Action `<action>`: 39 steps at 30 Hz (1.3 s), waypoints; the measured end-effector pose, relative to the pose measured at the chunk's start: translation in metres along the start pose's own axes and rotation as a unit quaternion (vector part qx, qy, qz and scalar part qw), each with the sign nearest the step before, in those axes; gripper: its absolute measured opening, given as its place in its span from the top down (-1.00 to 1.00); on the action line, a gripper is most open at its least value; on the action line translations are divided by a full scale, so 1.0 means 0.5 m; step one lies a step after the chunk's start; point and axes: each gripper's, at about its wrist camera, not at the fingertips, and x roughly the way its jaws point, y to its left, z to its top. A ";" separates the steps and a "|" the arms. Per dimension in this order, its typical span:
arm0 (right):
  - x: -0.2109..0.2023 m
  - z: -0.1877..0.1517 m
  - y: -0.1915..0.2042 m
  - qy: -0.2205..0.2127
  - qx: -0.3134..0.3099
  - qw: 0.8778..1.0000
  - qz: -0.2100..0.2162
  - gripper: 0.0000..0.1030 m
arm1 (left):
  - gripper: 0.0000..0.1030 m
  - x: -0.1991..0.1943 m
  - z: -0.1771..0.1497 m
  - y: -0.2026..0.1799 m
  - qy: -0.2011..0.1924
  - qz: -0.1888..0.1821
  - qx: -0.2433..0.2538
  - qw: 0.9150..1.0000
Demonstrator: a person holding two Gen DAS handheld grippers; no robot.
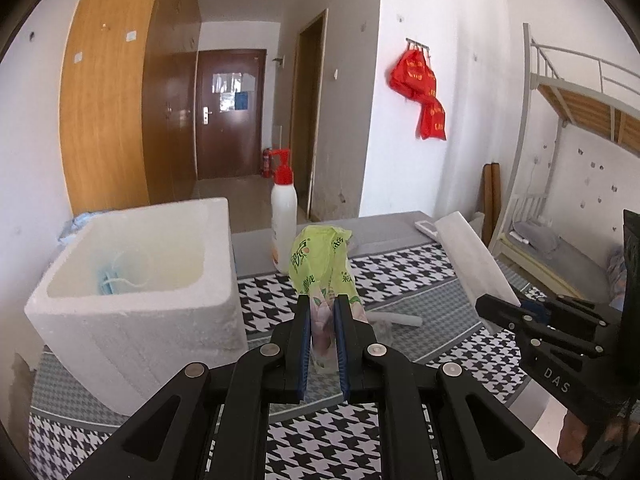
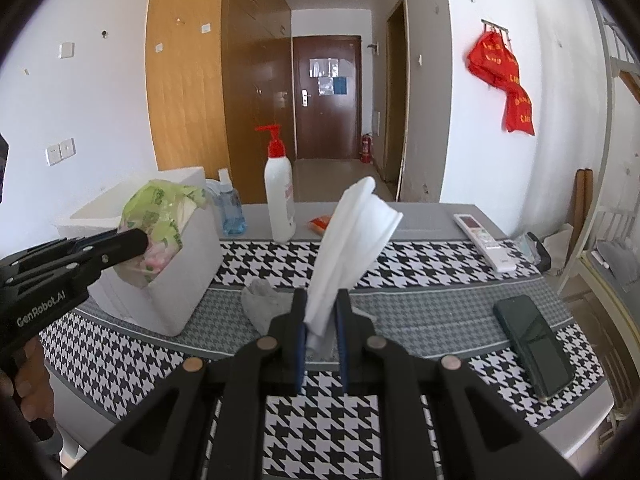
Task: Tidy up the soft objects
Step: 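Lift the packet and white tissue and carry both over the foam box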
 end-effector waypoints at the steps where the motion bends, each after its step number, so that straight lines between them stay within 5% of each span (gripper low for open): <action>1: -0.001 0.002 0.001 -0.002 0.000 1.000 0.001 0.68 | 0.76 -0.004 0.002 0.003 -0.004 0.000 -0.001 1.000; 39: -0.018 0.075 0.072 -0.048 -0.027 0.998 0.038 0.68 | 0.76 -0.066 0.058 0.057 -0.071 0.039 -0.009 0.997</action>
